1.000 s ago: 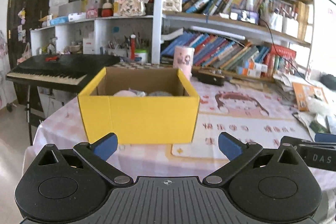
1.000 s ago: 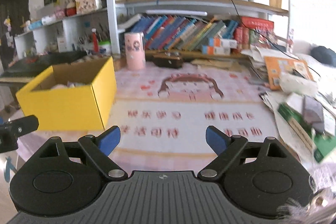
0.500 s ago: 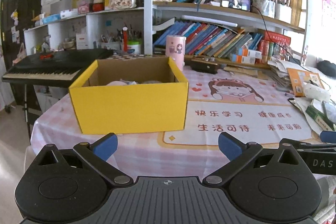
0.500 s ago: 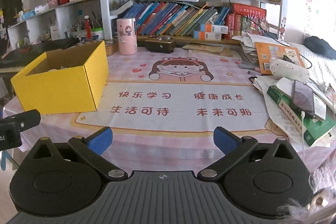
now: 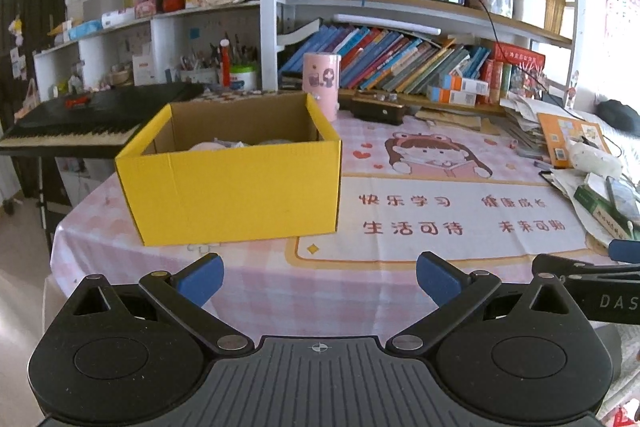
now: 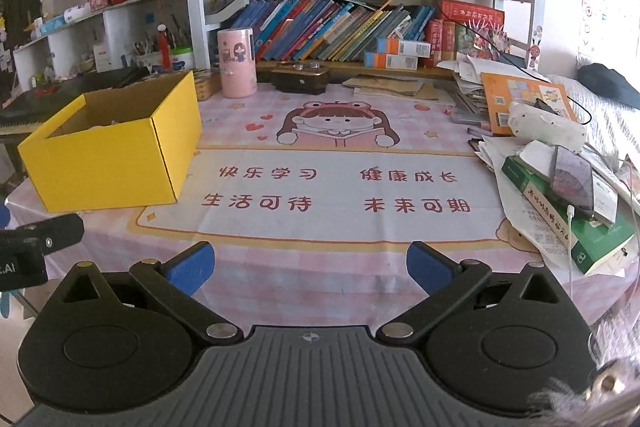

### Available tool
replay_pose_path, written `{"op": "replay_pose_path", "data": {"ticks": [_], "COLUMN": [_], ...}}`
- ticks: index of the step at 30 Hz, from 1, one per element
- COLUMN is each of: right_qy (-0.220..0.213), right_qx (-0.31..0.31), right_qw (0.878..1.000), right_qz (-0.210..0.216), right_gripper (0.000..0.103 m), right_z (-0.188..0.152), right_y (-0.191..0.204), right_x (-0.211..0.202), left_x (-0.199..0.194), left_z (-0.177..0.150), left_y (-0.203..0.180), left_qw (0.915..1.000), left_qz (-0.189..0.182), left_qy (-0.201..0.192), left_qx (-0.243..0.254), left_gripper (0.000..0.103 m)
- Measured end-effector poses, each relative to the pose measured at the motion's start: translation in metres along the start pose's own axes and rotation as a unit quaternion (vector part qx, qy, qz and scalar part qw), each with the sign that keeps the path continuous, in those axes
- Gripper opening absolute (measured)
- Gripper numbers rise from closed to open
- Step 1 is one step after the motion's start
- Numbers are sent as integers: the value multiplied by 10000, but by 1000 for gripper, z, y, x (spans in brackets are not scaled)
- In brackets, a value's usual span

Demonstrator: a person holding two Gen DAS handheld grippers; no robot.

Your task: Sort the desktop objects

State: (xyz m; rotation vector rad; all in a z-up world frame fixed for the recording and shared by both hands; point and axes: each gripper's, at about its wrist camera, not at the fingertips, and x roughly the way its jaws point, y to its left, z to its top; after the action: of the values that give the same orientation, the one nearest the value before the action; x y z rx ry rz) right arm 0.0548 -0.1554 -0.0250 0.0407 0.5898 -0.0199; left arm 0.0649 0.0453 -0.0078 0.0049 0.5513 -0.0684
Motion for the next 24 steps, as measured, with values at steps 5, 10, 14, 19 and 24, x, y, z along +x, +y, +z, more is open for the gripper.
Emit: {"op": "replay_pose_path", "data": {"ticks": [5,10,14,19,24], "right_qy": [38,35,64,60,81], "right_qx": [54,71,87,81,89], "right_qw": [10000,9999,9999,9999,9999], "right_qz": [23,147,105,78,83], "right_gripper": [103,103,103,103,103], "right_z": [-1,0,-1,0,0], "right_y": [-1,0,1,2,1], "right_x": [0,-2,-2,-2,-2], "left_x": [-1,-2,-2,-2,-2], "left_z": [0,0,-1,0,-1], "left_y": [0,-1,0,1,2], "left_qw": [10000,10000,10000,10000,10000], "left_qz": [-14,12,-21,-9,-19], "left_qy": [-3,-27,-8,-15,4], "left_qx": [15,75,69,40,38], "left_gripper": [103,103,103,103,103]}}
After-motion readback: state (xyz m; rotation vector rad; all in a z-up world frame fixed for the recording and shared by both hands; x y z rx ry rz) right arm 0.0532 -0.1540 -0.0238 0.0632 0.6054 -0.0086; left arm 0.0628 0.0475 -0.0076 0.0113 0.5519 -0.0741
